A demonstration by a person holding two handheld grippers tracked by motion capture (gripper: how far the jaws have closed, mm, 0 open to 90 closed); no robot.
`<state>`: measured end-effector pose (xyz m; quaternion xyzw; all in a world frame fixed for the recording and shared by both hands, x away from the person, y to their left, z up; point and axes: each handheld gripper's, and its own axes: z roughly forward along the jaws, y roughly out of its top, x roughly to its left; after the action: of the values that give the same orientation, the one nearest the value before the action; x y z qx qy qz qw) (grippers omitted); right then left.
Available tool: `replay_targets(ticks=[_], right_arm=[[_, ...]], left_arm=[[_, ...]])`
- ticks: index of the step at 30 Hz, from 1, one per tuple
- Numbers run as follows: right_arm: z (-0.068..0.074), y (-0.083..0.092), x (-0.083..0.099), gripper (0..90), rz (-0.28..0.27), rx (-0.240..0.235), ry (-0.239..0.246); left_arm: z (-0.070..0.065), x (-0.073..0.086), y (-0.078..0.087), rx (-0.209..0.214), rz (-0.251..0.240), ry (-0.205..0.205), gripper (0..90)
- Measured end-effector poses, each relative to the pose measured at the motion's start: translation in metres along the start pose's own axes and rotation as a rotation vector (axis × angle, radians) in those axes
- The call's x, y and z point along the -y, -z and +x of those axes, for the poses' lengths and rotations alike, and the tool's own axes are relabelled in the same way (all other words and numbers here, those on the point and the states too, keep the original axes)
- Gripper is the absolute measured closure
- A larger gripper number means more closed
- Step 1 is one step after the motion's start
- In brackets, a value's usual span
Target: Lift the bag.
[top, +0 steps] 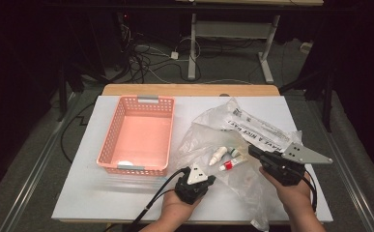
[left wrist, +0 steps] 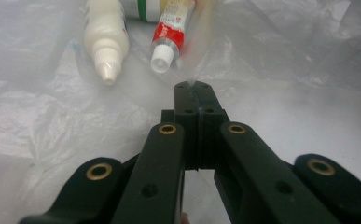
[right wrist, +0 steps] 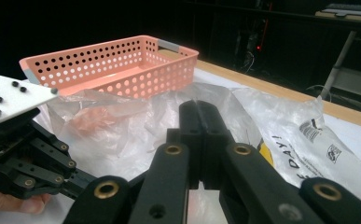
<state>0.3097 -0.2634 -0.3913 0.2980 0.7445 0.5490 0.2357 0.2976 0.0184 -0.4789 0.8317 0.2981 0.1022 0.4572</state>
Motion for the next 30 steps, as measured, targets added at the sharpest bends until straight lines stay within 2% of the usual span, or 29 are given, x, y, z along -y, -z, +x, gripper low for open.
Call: replay_targets(ticks=[10,17,21,24,30], right_arm=[[-0.002,-0.006,-0.003,90.0,-0.018,0.021,0.001],[-0.001,-0.006,-0.005,90.0,-0.042,0.03,0.006],[-0.002,-0.004,-0.008,90.0,-0.063,0.042,0.002],[-0.002,-0.005,-0.011,90.0,-0.065,0.051,0.012],[-0.01,-0.006,-0.019,90.0,-0.089,0.081,-0.017]], left_arm=[[0.013,-0.002,0.017,-0.049,-0.095,0.008,88.5],[0.01,-0.011,0.026,-0.106,-0.158,-0.039,88.4],[0.011,-0.021,0.034,-0.147,-0.194,-0.077,88.4],[0.016,-0.03,0.038,-0.154,-0.226,-0.059,88.5],[0.029,-0.065,0.05,-0.196,-0.279,-0.096,88.5]])
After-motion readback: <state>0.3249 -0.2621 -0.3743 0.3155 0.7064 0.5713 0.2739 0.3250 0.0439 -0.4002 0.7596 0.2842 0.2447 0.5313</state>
